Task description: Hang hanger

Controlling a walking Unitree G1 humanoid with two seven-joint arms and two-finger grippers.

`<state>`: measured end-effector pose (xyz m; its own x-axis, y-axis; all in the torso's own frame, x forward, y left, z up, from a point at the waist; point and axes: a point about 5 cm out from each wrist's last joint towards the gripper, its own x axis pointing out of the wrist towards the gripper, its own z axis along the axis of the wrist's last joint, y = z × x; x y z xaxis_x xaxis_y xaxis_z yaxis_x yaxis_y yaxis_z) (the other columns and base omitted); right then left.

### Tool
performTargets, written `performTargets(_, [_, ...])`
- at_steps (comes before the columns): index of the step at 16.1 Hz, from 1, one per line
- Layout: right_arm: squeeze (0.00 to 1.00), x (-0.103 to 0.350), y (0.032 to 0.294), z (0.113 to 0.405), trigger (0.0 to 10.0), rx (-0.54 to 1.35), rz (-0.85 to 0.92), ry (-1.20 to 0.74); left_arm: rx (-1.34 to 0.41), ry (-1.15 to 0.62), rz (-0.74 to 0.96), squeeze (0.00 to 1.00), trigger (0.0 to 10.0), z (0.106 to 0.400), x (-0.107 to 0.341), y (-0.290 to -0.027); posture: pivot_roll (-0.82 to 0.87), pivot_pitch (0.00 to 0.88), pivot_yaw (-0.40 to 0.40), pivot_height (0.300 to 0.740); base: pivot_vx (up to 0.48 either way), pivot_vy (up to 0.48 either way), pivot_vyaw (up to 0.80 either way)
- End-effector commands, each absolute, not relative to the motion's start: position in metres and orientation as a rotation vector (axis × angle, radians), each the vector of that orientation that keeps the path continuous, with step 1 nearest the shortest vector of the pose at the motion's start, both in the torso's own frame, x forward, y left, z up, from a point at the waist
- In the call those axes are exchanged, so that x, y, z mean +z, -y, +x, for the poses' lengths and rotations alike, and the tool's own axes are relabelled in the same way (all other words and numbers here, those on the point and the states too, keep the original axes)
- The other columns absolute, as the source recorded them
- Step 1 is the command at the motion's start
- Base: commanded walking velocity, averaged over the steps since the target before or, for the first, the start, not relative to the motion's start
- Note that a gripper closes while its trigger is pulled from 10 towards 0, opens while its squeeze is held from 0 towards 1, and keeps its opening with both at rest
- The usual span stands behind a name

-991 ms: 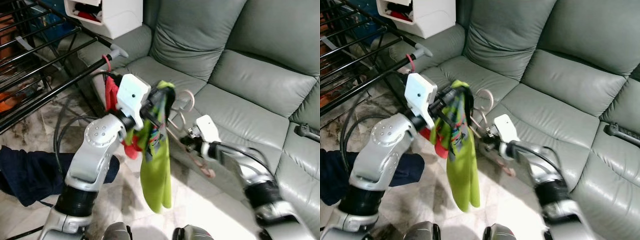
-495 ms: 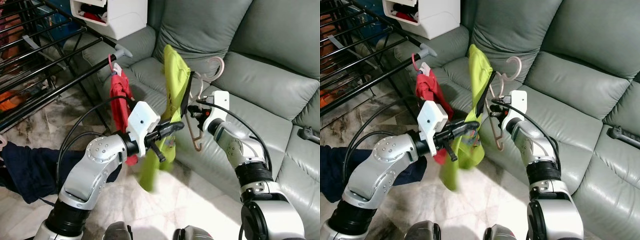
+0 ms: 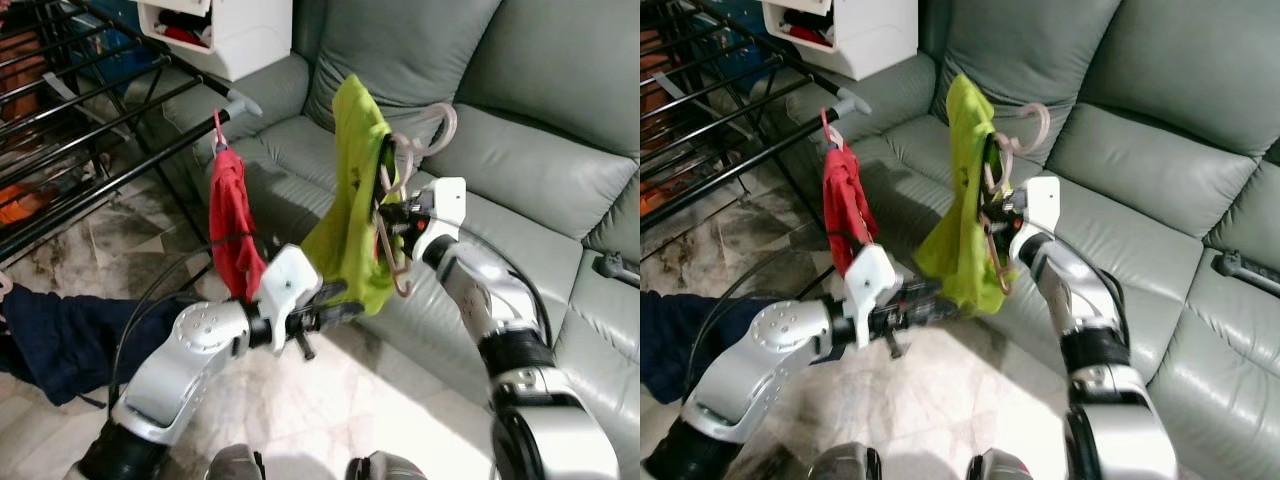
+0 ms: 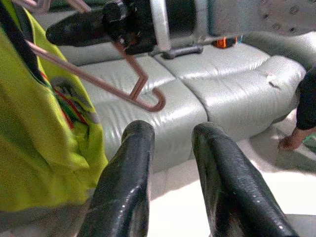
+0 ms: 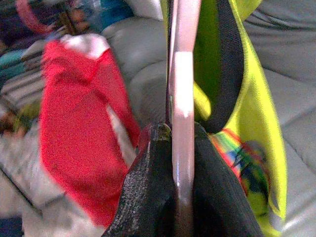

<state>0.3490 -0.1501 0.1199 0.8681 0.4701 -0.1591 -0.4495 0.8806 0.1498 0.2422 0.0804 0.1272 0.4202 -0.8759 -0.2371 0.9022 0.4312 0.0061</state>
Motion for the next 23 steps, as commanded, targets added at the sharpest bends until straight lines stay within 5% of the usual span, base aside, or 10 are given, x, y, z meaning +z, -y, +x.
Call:
performTargets(1, [0.00, 0.136, 0.147, 0.348, 10.0, 0.572, 0.021, -0.112, -1.119, -0.188, 0.165, 1.00, 10.0, 0.242, 0.131, -0.081, -0.02, 0.013, -0.032, 0.740, 0.000, 0.000, 0.00])
performTargets(8, [0.00, 0.116, 0.177, 0.304, 10.0, 0.889, -0.310, -0.167, -0.774, 0.030, 0.440, 1.00, 10.0, 0.271, 0.142, -0.132, -0.02, 0.019, -0.030, 0.740, 0.000, 0.000, 0.00])
performTargets(18, [0.00, 0.107, 0.192, 0.273, 10.0, 1.205, -0.414, -0.355, -0.873, 0.078, 0.807, 1.00, 10.0, 0.268, 0.115, -0.158, -0.02, 0.015, -0.030, 0.740, 0.000, 0.000, 0.00])
performTargets(19, [0.00, 0.108, 0.191, 0.273, 10.0, 1.225, -0.438, -0.351, -0.920, 0.055, 0.814, 0.00, 10.0, 0.267, 0.112, -0.158, -0.03, 0.013, -0.032, 0.740, 0.000, 0.000, 0.00])
performTargets(23, [0.00, 0.112, 0.184, 0.275, 10.0, 1.277, -0.487, -0.339, -1.019, -0.027, 0.812, 0.00, 10.0, 0.266, 0.098, -0.157, -0.03, 0.011, -0.033, 0.740, 0.000, 0.000, 0.00])
